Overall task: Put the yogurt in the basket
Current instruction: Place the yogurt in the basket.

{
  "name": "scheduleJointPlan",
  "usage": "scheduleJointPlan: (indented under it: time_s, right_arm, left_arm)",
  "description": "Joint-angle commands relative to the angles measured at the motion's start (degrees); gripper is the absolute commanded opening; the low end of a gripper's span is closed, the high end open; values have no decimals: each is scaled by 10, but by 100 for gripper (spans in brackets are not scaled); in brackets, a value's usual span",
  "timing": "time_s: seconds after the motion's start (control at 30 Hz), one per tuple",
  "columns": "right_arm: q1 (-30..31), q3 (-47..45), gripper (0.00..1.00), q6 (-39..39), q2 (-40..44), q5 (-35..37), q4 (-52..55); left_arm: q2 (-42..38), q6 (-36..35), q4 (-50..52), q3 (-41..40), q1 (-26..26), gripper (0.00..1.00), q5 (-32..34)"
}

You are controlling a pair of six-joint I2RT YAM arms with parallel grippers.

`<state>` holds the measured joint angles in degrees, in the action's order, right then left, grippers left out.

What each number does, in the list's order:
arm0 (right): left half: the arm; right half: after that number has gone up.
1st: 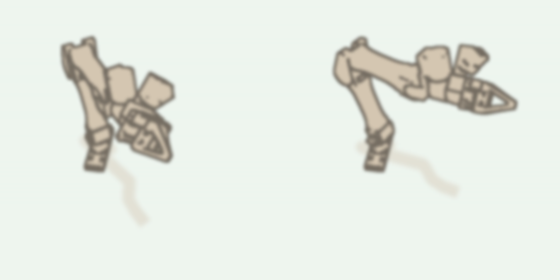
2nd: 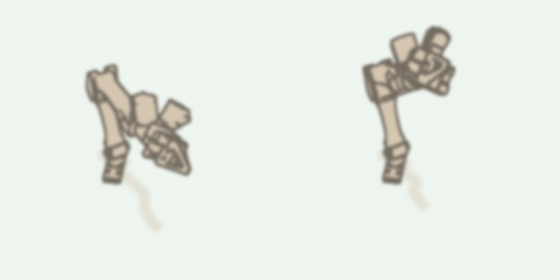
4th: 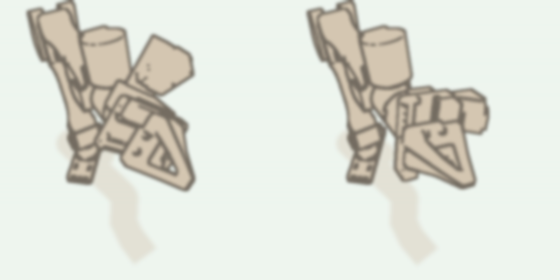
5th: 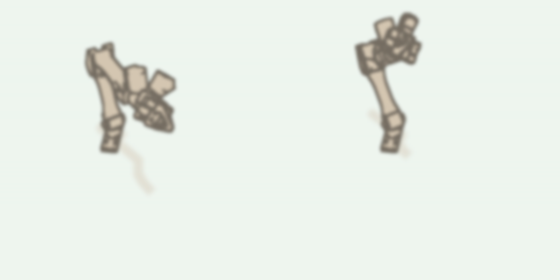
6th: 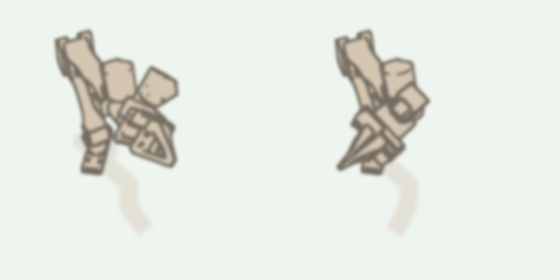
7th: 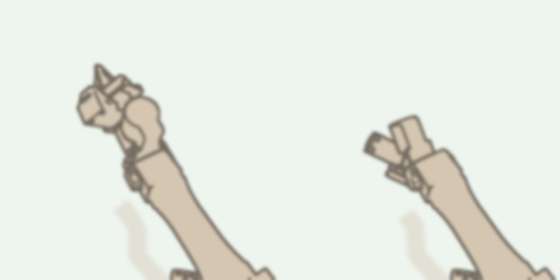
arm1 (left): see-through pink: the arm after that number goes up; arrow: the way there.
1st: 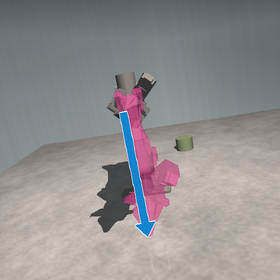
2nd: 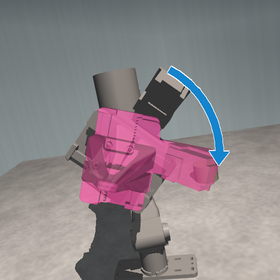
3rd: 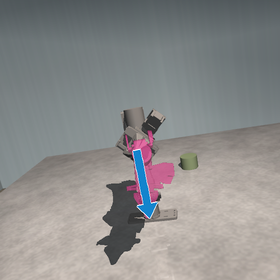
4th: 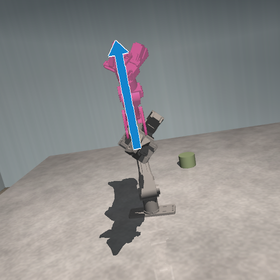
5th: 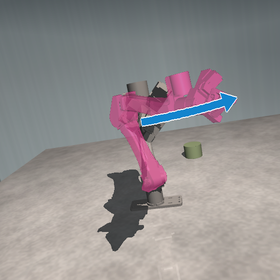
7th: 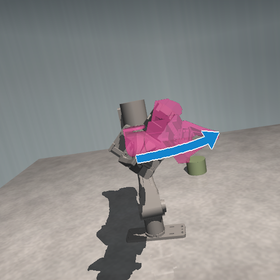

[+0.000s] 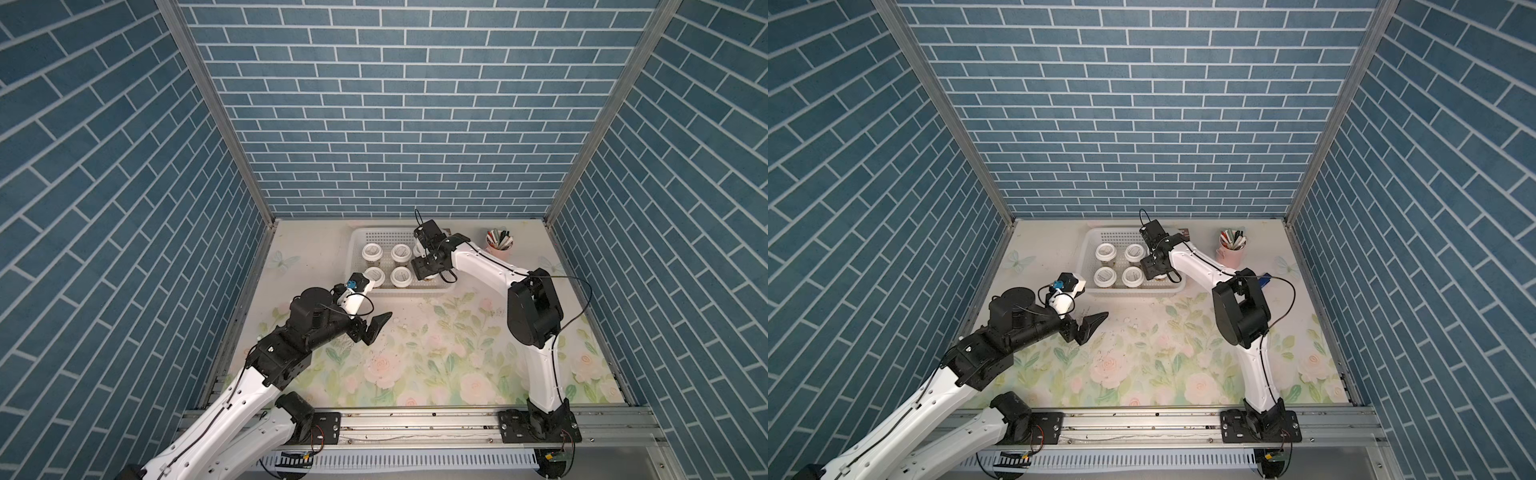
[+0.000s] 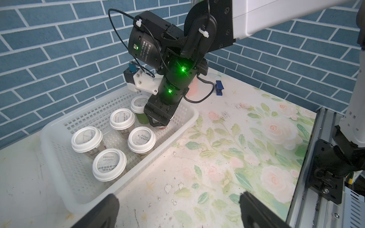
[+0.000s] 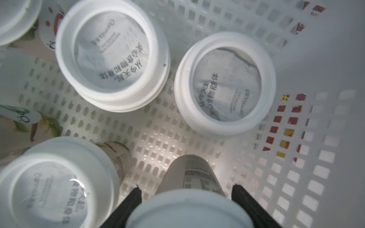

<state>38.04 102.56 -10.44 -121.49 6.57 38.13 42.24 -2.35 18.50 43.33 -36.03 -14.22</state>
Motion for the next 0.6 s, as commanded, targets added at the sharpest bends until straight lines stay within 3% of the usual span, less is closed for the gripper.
scheduleJointPlan:
  time_s: [0.0,0.57]
  right_arm:
    - [-2,-10,73,8,-13,-12,-13]
    - [-3,-36,73,5,-25,-22,-31]
  left_arm:
    - [2,1,-7,5,-1,100,-2]
    - [10,1,-2,11,-2,100,-3]
